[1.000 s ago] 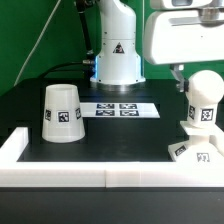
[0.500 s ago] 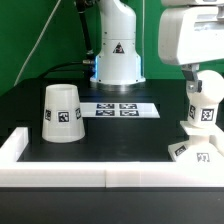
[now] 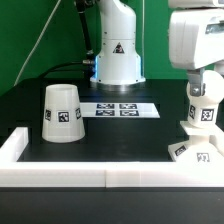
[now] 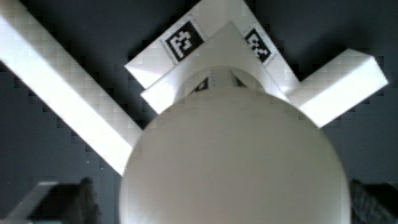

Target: Assemble lamp

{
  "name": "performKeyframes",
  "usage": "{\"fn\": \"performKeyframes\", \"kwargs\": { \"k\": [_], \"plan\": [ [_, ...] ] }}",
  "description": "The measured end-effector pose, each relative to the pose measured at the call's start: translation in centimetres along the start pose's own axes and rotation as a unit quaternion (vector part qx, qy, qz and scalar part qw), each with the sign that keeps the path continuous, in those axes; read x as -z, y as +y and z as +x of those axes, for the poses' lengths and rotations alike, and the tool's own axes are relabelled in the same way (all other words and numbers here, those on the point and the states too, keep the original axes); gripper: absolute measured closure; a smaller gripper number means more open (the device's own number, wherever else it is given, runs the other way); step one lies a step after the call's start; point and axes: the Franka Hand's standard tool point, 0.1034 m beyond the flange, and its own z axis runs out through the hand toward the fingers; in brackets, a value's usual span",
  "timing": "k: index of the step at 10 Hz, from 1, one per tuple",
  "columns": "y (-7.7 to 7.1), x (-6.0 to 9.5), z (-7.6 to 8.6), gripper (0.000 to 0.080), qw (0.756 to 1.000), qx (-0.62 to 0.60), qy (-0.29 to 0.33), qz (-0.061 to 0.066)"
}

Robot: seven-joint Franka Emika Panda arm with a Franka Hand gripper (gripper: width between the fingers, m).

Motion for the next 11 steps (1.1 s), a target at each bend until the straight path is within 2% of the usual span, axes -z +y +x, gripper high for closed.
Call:
{"fn": "performKeyframes", "kwargs": {
  "k": [1, 2, 6, 10, 11],
  "plan": [
    [0.03, -0.06, -0.1, 0.013, 1.0, -0.001, -0.001, 0.001],
    [0.05, -0.05, -0.08, 0.0225, 1.0, -0.001, 0.0, 0.0],
    [0.08, -0.06, -0.14, 0.0224, 1.0, -0.023, 0.001, 0.0],
    [0.28, -0.07, -0.36, 0.0223, 0.972, -0.235, 0.005, 0.002],
    [0.41, -0.06, -0.34, 0.0222, 0.956, -0.292, 0.008, 0.001]
  ]
}}
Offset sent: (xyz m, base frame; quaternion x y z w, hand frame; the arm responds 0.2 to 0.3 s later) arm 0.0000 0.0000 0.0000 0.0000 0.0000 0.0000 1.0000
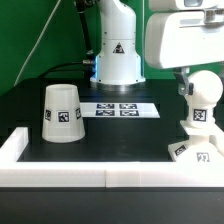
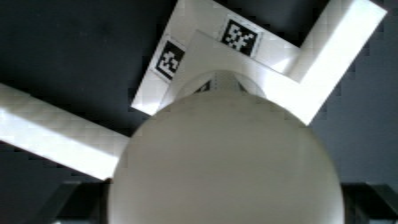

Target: Assemble lamp

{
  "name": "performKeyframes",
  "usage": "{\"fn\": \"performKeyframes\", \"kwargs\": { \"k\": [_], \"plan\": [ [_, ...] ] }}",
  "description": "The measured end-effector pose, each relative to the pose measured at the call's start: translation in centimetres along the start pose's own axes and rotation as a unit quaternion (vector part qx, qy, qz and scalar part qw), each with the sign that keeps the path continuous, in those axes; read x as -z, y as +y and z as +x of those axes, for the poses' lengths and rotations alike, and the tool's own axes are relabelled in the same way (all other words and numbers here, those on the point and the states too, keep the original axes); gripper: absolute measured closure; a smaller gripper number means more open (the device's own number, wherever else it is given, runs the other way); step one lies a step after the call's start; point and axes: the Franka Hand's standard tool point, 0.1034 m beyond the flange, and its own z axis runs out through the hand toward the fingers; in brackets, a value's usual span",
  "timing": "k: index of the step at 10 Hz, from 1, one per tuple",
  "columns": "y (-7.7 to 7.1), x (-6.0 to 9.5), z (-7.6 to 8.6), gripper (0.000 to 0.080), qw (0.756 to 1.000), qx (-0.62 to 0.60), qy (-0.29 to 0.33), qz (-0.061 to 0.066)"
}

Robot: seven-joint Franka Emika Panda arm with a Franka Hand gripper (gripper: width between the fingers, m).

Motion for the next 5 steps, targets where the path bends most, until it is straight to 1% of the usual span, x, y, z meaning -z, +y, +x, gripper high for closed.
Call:
{"fn": "performKeyframes", "kwargs": {
  "k": [2, 5],
  "plan": [
    [0.12, 0.01, 0.03, 0.0222, 0.996, -0.084, 0.002, -0.001],
    [0.35, -0.03, -0.12, 0.0222, 0.97, -0.243, -0.001, -0.003]
  ]
}}
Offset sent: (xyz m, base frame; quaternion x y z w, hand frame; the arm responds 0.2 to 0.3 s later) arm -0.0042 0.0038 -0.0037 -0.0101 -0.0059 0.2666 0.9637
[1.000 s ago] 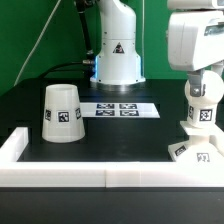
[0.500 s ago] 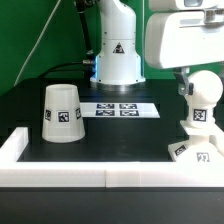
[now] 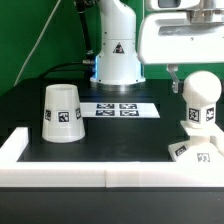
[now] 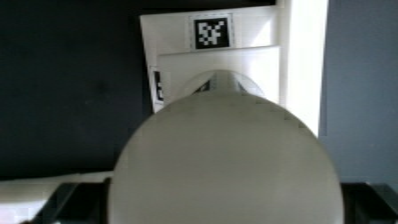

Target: Assemble lamp

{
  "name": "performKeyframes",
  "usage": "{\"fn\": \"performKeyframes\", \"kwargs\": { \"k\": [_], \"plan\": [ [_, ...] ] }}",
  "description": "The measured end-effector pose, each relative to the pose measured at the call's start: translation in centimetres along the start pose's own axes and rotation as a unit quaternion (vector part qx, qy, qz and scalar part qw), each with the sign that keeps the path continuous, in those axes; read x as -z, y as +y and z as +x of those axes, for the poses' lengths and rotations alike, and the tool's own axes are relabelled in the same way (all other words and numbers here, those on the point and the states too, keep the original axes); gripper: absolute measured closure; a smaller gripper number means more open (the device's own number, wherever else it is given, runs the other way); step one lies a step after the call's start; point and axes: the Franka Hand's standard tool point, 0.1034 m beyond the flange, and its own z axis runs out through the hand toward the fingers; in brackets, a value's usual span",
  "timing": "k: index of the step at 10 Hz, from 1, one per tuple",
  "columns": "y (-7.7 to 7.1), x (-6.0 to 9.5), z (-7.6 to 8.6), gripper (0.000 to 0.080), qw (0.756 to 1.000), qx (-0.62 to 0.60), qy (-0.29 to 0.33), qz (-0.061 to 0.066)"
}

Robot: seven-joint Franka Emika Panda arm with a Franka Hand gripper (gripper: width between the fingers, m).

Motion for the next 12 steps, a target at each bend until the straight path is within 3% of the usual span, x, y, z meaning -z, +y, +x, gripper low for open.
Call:
{"fn": "performKeyframes", "kwargs": {
  "k": [4, 7, 10, 12],
  "plan": [
    [0.1, -0.1, -0.2, 0.0222, 0.994, -0.109, -0.012, 0.006],
    [0.0, -0.1, -0.3, 0.0222, 0.974, -0.226, -0.016, 0.008],
    [-0.7, 0.0, -0.8, 0.0222, 0.923, -0.384, -0.034, 0.011],
    [-1.1, 0.0, -0.8, 0.0222, 0.87, -0.491, -0.047, 0.017]
  ]
}}
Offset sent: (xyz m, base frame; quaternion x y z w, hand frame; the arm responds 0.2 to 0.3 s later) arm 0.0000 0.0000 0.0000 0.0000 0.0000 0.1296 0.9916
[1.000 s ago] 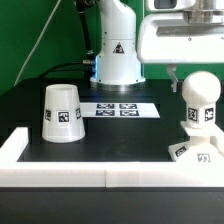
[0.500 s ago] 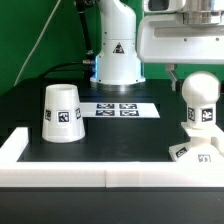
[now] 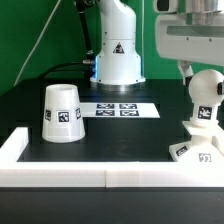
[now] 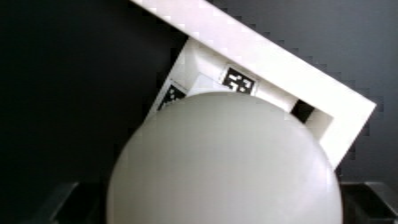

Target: Assemble lamp

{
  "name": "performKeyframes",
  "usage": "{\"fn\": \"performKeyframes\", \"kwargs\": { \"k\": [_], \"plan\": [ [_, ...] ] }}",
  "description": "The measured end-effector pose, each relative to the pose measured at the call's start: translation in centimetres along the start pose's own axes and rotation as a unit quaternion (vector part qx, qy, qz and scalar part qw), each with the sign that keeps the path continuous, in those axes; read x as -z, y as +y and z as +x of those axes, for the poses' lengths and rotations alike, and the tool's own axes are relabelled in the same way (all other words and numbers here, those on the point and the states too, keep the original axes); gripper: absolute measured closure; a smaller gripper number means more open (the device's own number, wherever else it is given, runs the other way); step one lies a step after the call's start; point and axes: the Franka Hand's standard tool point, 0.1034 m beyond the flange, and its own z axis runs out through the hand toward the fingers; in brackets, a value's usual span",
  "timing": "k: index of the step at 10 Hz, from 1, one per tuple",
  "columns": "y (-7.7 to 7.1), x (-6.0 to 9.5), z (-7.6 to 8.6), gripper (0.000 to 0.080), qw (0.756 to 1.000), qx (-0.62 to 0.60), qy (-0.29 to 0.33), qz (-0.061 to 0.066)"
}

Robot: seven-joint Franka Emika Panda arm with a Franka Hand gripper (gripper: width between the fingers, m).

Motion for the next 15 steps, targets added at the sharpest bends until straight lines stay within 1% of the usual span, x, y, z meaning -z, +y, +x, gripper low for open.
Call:
{"fn": "performKeyframes", "kwargs": {
  "k": [2, 3, 4, 5, 6, 7, 8, 11, 13, 14, 15],
  "plan": [
    [-0.12, -0.02, 0.01, 0.0222, 0.998, -0.061, -0.007, 0.006],
    [-0.18, -0.03, -0.14, 0.0222, 0.997, -0.074, -0.009, 0.007],
    [-0.16, -0.08, -0.1, 0.0197, 0.999, -0.032, -0.006, 0.006],
    [-0.17, -0.14, -0.17, 0.013, 1.0, 0.019, -0.003, 0.004],
    [-0.3, -0.08, -0.37, 0.0105, 0.999, 0.045, -0.003, 0.005],
    [-0.35, -0.04, -0.46, 0.0105, 0.996, 0.088, -0.003, 0.004],
    [-0.35, -0.09, -0.45, 0.0105, 0.988, 0.157, -0.003, 0.004],
    [-0.34, -0.13, -0.41, 0.01, 0.967, 0.256, -0.002, 0.006],
    [-0.33, -0.14, -0.38, 0.01, 0.94, 0.341, -0.001, 0.006],
    [-0.24, -0.08, -0.13, 0.01, 0.913, 0.409, 0.007, -0.004],
    [-0.3, 0.08, 0.21, 0.01, 0.878, 0.477, 0.014, -0.011]
  ]
}}
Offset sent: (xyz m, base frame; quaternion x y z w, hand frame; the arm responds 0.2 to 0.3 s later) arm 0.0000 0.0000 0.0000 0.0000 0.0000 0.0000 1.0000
